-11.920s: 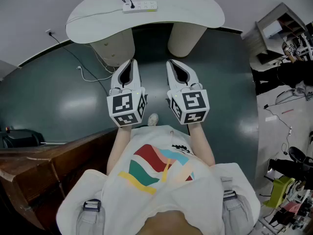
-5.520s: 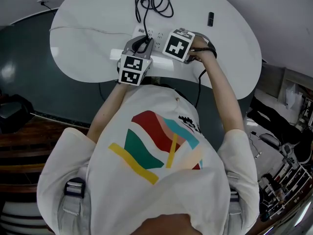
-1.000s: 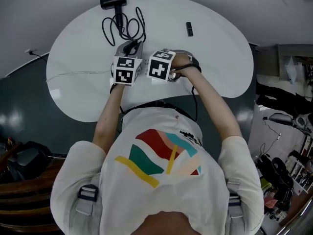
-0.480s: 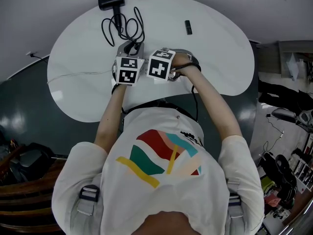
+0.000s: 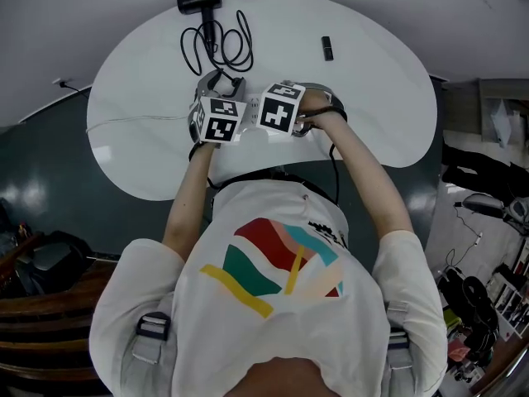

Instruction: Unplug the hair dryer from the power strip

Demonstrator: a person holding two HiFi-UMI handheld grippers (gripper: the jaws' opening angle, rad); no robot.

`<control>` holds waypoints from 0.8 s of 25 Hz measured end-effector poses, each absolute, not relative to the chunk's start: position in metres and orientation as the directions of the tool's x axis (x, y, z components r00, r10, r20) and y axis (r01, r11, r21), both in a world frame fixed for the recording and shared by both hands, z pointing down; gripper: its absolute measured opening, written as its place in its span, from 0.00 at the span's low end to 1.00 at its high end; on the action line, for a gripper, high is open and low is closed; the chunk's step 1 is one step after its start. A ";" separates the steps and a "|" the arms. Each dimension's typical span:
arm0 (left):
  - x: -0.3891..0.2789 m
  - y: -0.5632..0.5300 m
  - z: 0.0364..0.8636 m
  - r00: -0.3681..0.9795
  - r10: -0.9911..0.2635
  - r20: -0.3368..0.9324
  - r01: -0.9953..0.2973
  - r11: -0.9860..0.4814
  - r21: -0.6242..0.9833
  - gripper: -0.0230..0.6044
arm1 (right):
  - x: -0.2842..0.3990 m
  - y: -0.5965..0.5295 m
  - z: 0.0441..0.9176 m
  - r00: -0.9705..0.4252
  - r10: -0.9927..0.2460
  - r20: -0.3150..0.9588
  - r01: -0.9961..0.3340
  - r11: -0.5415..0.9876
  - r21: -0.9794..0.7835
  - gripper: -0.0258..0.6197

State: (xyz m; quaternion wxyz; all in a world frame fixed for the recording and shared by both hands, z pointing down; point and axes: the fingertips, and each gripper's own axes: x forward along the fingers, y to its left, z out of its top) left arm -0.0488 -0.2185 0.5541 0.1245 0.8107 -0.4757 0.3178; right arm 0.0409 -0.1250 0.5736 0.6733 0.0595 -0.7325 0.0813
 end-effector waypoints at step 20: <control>-0.093 -0.188 0.558 0.256 -0.726 0.638 -0.924 -0.378 -0.059 0.50 | 0.039 -0.127 0.574 -0.095 0.026 0.995 -0.166 0.985 -0.042 0.20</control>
